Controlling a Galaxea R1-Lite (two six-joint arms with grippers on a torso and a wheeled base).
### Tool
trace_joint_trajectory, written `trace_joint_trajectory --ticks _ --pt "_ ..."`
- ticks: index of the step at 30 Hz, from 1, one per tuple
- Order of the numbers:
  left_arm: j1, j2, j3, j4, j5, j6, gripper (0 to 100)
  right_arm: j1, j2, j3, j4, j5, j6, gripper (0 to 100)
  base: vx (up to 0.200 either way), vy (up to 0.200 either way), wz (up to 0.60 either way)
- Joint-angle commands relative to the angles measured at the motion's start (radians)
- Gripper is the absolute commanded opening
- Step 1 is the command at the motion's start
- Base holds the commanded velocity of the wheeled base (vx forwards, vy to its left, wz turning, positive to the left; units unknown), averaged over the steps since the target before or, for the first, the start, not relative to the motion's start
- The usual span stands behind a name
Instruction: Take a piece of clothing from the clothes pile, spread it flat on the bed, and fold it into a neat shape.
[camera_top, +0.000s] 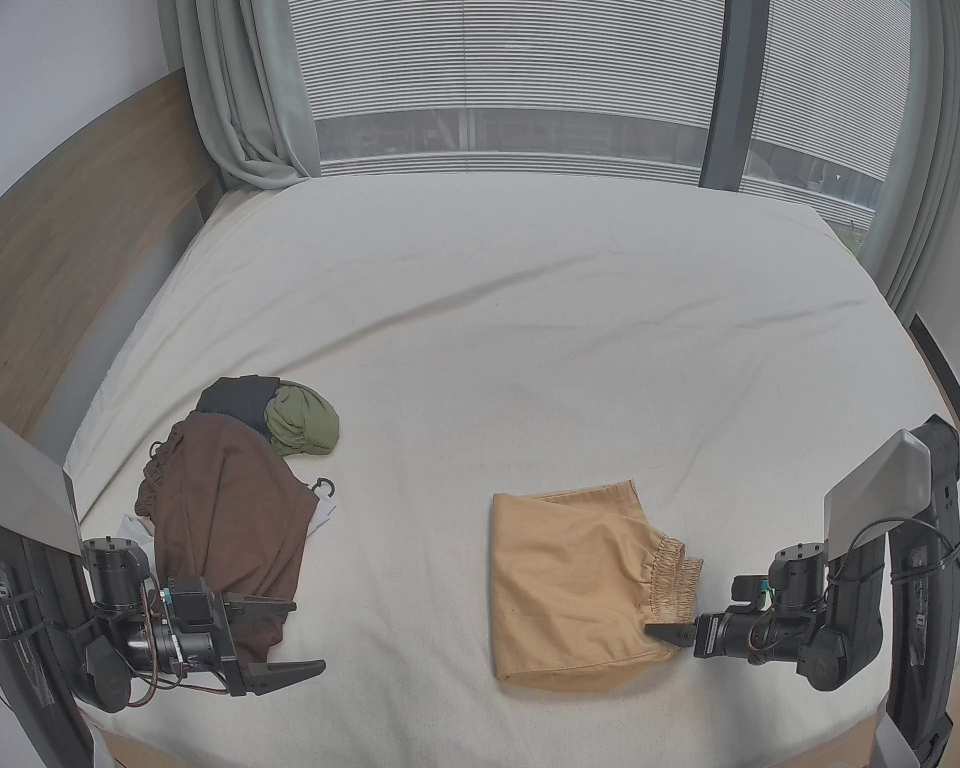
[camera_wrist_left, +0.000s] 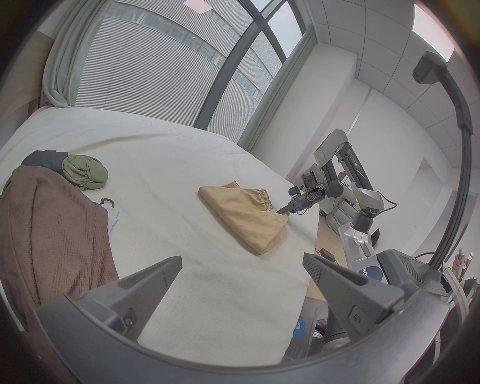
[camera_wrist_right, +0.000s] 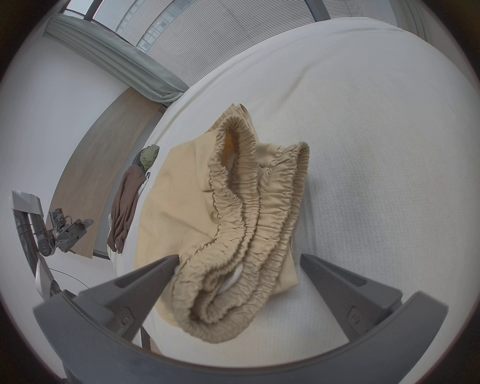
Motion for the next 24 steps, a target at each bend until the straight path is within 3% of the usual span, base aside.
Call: trace_joint_trajectory --ticks 1,14,24 --pt "-0.001 0.0 0.018 0.001 0.0 0.002 100 0.012 0.036 -0.028 0.001 -0.012 0.002 100 0.0 0.0 0.0" --pt "-0.004 0.002 0.018 0.005 0.0 0.005 100 0.088 0.068 -0.094 -0.002 -0.009 0.071 100 0.0 0.0 0.0" --pt "-0.003 0.006 0.018 0.008 0.0 0.005 100 0.096 0.07 -0.098 -0.004 -0.009 0.073 100 0.0 0.0 0.0"
